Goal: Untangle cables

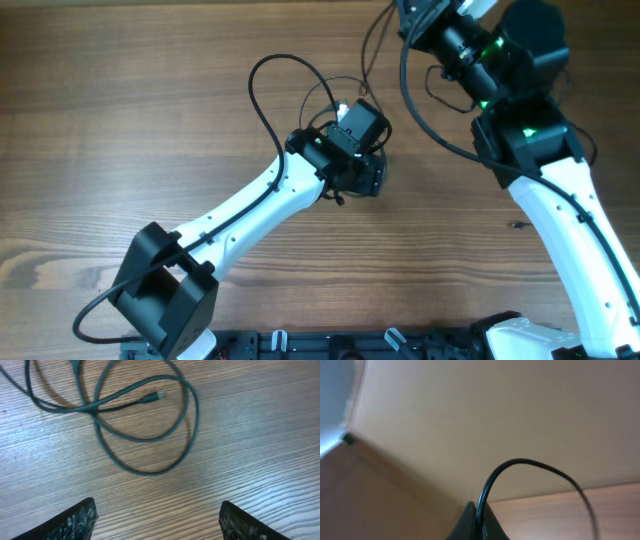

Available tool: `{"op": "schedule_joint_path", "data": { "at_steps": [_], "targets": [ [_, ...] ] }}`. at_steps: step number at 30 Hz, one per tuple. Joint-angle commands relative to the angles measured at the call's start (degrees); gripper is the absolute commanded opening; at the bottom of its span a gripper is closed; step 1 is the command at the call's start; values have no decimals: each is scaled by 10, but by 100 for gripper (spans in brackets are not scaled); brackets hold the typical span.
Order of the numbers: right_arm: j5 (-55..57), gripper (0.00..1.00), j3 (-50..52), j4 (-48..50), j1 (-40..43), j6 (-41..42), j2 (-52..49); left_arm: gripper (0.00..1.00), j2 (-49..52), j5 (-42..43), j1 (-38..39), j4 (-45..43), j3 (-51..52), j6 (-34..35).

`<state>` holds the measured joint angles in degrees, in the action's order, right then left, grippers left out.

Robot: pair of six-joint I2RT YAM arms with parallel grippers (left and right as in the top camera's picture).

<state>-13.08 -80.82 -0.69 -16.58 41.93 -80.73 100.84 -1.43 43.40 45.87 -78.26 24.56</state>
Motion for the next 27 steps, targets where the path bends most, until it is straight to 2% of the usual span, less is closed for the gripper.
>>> {"op": "schedule_joint_path", "data": {
  "at_steps": [1, 4, 13, 16, 21, 27],
  "targets": [
    [1, 4, -18, -12, 54, -63, 3, 80, -5, -17, -9, 7, 5, 6],
    [-45, 4, -47, -57, 110, -60, 4, 84, -5, -19, -37, 9, 5, 43],
    [-74, 4, -57, -240, 229, -112, 3, 87, -5, 14, -134, 31, 5, 60],
    [-74, 4, -68, -252, 259, -135, 3, 87, -5, 20, -142, 33, 5, 59],
    [-104, 4, -151, -264, 305, -135, 3, 87, -5, 20, -143, 40, 5, 59],
    [-60, 4, -267, -254, 368, -117, 9, 87, -5, 20, -143, 46, 5, 59]
  ]
}}
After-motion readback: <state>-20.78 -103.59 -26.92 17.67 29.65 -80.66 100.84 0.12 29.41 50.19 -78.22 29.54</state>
